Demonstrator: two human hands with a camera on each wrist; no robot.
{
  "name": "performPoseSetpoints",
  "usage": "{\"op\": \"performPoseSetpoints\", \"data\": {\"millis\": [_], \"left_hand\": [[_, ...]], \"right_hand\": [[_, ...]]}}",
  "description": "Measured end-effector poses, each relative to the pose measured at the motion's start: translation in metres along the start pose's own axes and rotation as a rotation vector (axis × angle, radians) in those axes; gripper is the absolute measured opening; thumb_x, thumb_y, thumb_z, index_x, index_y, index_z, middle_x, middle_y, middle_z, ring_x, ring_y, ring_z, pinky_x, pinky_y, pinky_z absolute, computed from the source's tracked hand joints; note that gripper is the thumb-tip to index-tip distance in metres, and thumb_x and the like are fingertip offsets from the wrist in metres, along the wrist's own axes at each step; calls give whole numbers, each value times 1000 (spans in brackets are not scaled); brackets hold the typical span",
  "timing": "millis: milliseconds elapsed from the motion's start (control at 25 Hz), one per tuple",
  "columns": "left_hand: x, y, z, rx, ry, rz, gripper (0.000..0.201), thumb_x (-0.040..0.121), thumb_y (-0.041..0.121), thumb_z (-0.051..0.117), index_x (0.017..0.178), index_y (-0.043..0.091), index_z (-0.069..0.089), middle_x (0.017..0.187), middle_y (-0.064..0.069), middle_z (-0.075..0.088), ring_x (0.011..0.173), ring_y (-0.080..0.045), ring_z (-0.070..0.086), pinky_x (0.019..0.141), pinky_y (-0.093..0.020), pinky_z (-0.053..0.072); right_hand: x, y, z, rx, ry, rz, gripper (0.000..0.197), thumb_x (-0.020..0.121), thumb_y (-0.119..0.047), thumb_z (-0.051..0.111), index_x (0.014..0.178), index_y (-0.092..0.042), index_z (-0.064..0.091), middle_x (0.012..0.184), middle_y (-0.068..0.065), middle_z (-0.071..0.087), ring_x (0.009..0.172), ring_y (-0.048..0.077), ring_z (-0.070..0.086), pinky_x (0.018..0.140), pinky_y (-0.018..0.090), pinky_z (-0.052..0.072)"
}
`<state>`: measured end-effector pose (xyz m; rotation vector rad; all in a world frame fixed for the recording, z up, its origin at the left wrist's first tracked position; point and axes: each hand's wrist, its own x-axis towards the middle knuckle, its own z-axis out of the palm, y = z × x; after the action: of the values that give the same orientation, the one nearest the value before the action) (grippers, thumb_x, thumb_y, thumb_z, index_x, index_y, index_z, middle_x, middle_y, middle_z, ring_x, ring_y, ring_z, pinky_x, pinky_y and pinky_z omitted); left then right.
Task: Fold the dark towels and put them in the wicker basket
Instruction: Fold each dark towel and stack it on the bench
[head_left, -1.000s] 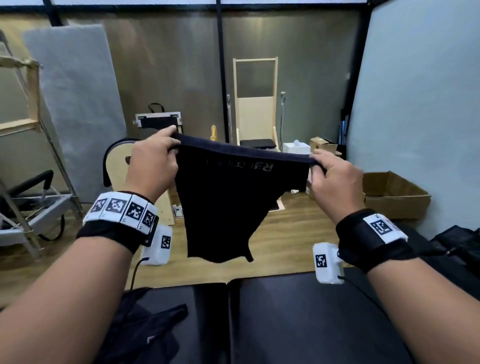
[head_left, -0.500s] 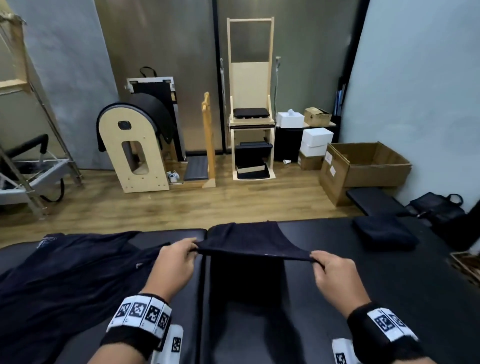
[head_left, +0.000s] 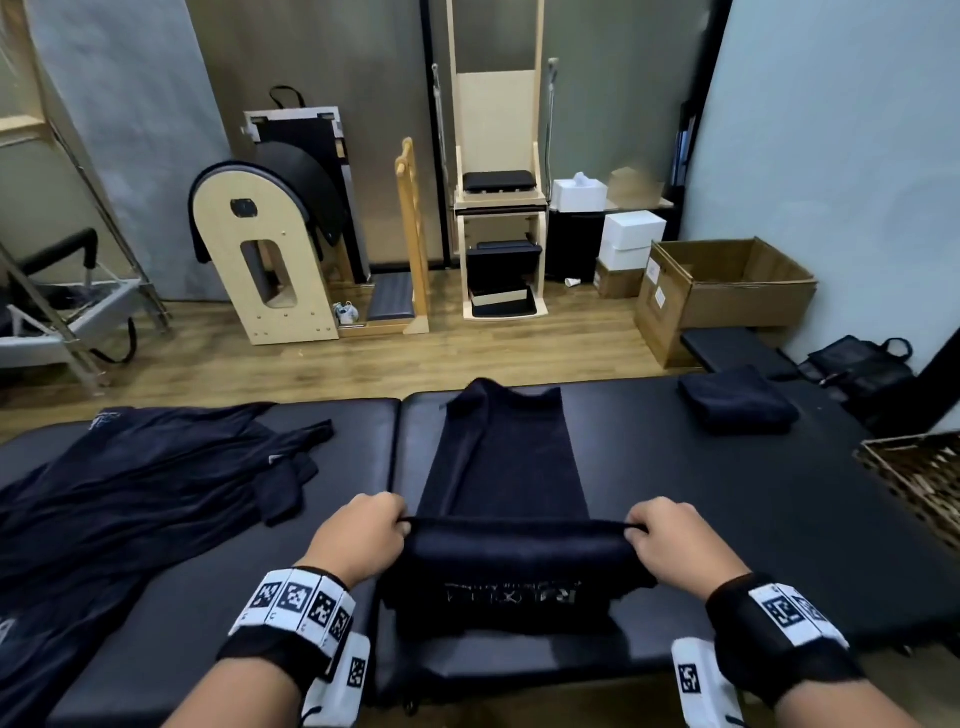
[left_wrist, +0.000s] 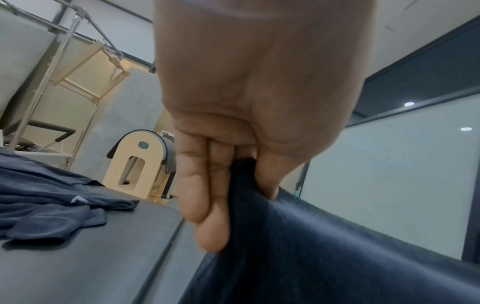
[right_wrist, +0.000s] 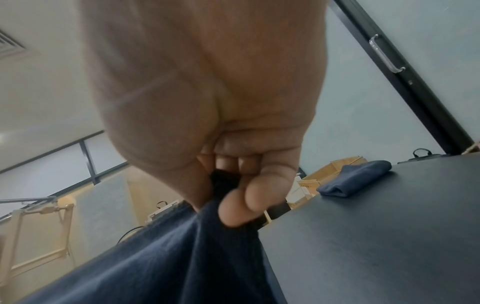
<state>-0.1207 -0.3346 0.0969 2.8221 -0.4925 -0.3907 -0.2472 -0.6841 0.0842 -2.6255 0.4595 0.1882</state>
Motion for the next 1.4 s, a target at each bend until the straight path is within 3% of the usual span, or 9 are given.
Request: {"op": "performPoseSetpoints", "data": {"millis": [160,280,520,760,840,960,1200,1320,1400], "left_hand": [[25,7,7,-65,-39,-10,23,93,29,51,75,14,50,78,-2,61,79,-28,61,69,-35,51],[55,7,11,-71,-62,-1,25,92,29,52,70,18,47,81,-4,62,81,-30,61,71,-36,52],[148,9,16,-119,-34,76,28,93,26,51,66,27,43,86,-10,65,88,-35,62,73,-38,52],[229,18,31,-138,-7,139,14,95,31,46,97,29,60,96,-6,68,93,-34,63,78,-42,54],[254,21,39,-116,-41,129,15,96,30,46,99,29,60,100,-8,67,96,-35,62,79,-42,52],[281,21,48,-111,-78,97,17,95,28,47,103,29,63,104,-11,67,99,-37,62,81,-42,52],[322,17,83,64,-183,138,19,94,32,53,104,32,70,109,1,62,109,-27,56,82,-40,53],[330,21,99,162,-205,206,24,96,35,52,111,36,70,119,1,54,114,-28,45,87,-39,49],[334,24,106,173,-178,179,26,97,37,51,114,37,69,123,1,52,114,-30,45,89,-39,46]], "right_hand": [[13,9,6,53,9,27,19,93,-21,55,80,-19,69,73,3,70,69,23,69,74,35,58],[34,11,7,66,8,53,18,94,-21,58,80,-21,70,74,0,70,70,19,67,75,32,56],[103,0,1,11,5,42,12,93,-24,63,93,-23,75,90,-5,74,93,18,65,84,30,50],[180,-23,4,-15,123,-81,12,94,-31,62,96,-28,74,90,-6,70,91,22,66,82,39,54],[209,-26,6,-31,87,-65,13,94,-27,63,99,-27,74,95,-4,71,95,25,66,86,39,53],[238,-21,9,-45,15,-45,15,95,-22,62,100,-24,76,98,-2,76,99,25,67,85,28,49],[299,-2,37,4,-103,-60,15,94,-25,66,102,-24,78,105,-7,77,106,21,68,93,28,49],[324,6,62,-14,-183,-102,16,94,-26,66,105,-26,78,124,-8,71,117,20,64,101,29,46],[333,9,74,-85,-258,-83,20,95,-29,64,110,-29,76,144,-8,56,129,23,55,105,34,44]]}}
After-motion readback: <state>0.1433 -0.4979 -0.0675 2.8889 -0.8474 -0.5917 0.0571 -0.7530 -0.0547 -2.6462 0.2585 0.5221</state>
